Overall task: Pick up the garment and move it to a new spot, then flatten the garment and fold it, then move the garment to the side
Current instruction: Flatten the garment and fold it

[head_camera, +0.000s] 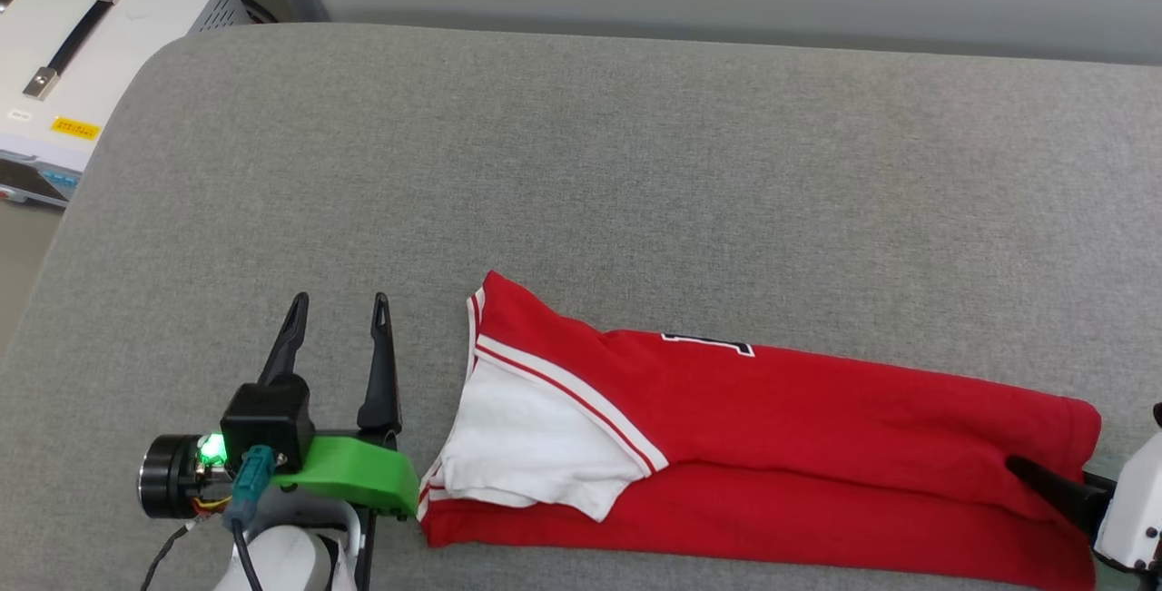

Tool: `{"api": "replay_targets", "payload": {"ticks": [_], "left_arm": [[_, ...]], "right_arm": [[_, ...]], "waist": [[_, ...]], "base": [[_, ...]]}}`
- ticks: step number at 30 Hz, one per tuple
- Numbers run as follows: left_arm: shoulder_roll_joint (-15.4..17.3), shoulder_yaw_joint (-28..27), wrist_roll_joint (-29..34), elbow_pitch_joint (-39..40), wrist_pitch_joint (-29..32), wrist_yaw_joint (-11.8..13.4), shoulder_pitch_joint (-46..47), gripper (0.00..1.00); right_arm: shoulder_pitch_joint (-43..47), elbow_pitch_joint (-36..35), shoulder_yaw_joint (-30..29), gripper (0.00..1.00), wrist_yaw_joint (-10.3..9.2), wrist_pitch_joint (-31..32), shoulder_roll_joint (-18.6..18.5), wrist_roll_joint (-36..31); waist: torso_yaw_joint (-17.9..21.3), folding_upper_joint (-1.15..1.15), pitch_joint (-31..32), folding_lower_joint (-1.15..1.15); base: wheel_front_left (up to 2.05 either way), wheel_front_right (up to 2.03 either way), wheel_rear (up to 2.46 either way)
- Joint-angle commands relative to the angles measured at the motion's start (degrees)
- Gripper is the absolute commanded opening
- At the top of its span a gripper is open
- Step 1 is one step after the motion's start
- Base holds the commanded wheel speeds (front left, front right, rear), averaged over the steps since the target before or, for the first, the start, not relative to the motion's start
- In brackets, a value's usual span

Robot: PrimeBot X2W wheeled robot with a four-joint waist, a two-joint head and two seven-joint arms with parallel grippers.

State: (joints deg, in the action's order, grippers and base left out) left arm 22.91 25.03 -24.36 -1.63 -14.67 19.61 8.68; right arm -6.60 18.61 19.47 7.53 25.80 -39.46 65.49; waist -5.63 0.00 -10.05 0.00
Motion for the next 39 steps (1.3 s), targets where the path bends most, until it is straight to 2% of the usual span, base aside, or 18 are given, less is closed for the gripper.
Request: {"api": "replay_targets", "payload": {"ticks": [1,6,7,8,13,21,27,30,34,39], "left_arm": [[-1.2,-1.1,1.3,0.5,-0.3,-1.1,-1.3,1.00],[-5.5,-5.5,5.8,0.4,-0.3,-5.0,-3.8,1.00],[-6.2,-6.2,6.5,0.3,-0.3,-5.6,-4.1,1.00],[-6.9,-7.0,7.2,0.2,-0.3,-6.2,-4.5,1.00],[-9.6,-10.6,10.3,-0.4,-0.3,-8.9,-6.1,1.00],[-12.4,-14.4,14.0,-1.7,-0.3,-12.7,-7.8,1.00],[-13.9,-16.2,16.0,-2.3,-0.3,-14.6,-8.7,1.00],[-14.4,-16.9,16.8,-2.7,-0.3,-15.3,-9.1,1.00],[-15.1,-17.6,17.7,-3.1,-0.3,-16.2,-9.6,1.00],[-15.7,-18.3,18.7,-3.4,-0.3,-17.2,-10.4,1.00]], "right_arm": [[-0.2,0.9,1.7,1.00,-0.04,0.5,1.9,0.1],[-0.3,2.3,4.3,1.00,-0.04,0.4,3.4,0.2],[-0.4,2.4,4.5,0.69,-0.04,0.0,3.4,0.0],[-0.5,2.7,4.6,0.00,-0.04,-0.6,3.3,-0.2],[-1.1,3.9,4.9,0.00,-0.04,-2.2,2.0,-0.1],[-2.0,6.8,2.8,0.00,-0.04,-5.9,-2.6,-0.2],[-2.3,11.3,1.0,0.00,-0.04,-7.3,-7.7,-1.1],[-2.6,12.5,0.7,0.00,-0.04,-6.8,-8.7,-0.9],[-2.2,10.6,0.7,0.00,-0.04,-5.3,-9.1,1.0],[-0.8,2.0,1.6,0.00,-0.04,-3.5,-9.6,2.7]], "waist": [[-0.2,0.00,-0.1,0.00],[-0.2,0.00,0.3,0.00],[-0.1,0.00,0.4,0.00],[0.0,0.00,0.5,0.00],[0.5,0.00,1.4,0.00],[1.0,0.00,3.5,0.00],[1.1,0.00,4.4,0.00],[1.2,0.00,4.9,0.00],[1.2,0.00,5.8,0.00],[1.4,0.00,6.6,0.00]], "base": [[0.00,0.00,0.00],[0.00,0.00,0.00],[0.00,0.00,0.00],[0.00,0.00,0.00],[0.00,0.00,0.00],[0.00,0.00,0.00],[0.00,0.00,0.00],[0.00,0.00,0.00],[0.00,0.00,0.00],[0.00,0.00,0.00]]}}
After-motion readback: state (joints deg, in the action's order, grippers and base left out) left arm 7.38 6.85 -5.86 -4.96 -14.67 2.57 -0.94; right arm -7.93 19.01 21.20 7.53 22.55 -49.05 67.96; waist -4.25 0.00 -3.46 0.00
